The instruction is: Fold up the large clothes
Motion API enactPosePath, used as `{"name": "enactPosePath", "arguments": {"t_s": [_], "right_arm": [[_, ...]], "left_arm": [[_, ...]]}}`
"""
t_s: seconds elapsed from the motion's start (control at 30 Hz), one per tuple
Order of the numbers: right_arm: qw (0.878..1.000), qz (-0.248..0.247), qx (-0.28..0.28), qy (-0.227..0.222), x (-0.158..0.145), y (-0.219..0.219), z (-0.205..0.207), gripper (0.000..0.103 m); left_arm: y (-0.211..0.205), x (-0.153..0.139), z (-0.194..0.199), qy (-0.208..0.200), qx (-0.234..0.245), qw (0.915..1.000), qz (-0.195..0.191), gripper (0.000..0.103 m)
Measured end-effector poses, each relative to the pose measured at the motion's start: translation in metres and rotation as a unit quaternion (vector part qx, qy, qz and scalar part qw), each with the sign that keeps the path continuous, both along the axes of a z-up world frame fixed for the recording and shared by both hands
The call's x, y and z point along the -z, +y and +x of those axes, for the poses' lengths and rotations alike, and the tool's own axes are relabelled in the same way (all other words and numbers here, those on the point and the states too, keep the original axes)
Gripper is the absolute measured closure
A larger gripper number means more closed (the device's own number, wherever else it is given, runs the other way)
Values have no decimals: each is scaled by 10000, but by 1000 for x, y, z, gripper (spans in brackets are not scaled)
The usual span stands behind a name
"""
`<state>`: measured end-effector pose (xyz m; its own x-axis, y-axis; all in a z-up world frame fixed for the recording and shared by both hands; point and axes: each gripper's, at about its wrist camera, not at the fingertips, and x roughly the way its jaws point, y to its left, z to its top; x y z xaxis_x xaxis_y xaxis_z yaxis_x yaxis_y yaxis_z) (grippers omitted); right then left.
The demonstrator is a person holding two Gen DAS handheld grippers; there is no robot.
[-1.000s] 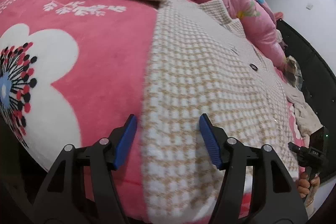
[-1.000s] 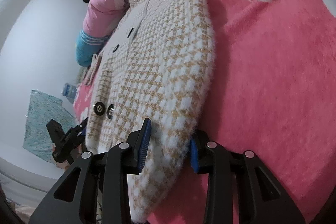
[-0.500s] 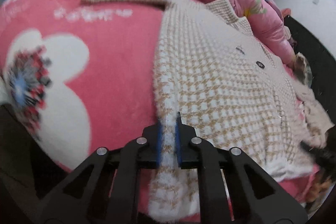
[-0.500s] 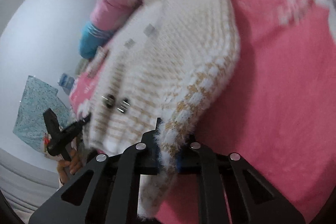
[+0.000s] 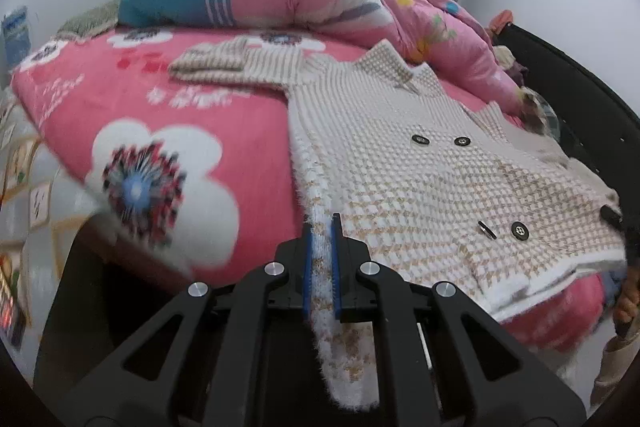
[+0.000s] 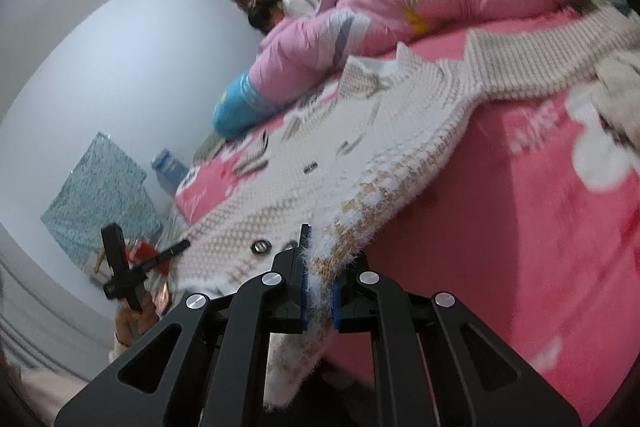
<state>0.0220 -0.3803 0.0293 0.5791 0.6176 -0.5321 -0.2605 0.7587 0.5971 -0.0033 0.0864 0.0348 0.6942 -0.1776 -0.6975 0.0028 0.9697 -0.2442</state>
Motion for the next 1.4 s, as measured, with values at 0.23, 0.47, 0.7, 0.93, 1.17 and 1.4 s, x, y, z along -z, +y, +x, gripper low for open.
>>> {"name": "enactPosePath", "arguments": {"t_s": [0.23, 0.47, 0.7, 0.93, 1.17, 1.4], "right_arm": [[9884, -800, -71, 1292, 69, -4, -31, 88], [9691, -1824, 550, 1568, 57, -27, -5, 43], [9592, -2767, 585, 52, -1, 34, 52, 20], [9507, -3011, -335, -663, -2, 161, 151, 16], [9489, -2964, -836, -685, 29, 255, 244, 16], [9364, -3345, -1033, -259, 82, 285, 287, 16]], "left_arm": [[-8, 50, -34, 819, 140, 9964, 136, 92], [20, 63, -31, 847, -299, 9959, 52, 59], [54, 32, 9, 126, -979, 9950, 125, 30], [73, 2, 115, -430, -1203, 9888, 769, 20], [73, 19, 267, 2, -763, 9870, 1411, 19], [88, 77, 352, 673, -745, 9785, 1799, 20]]}}
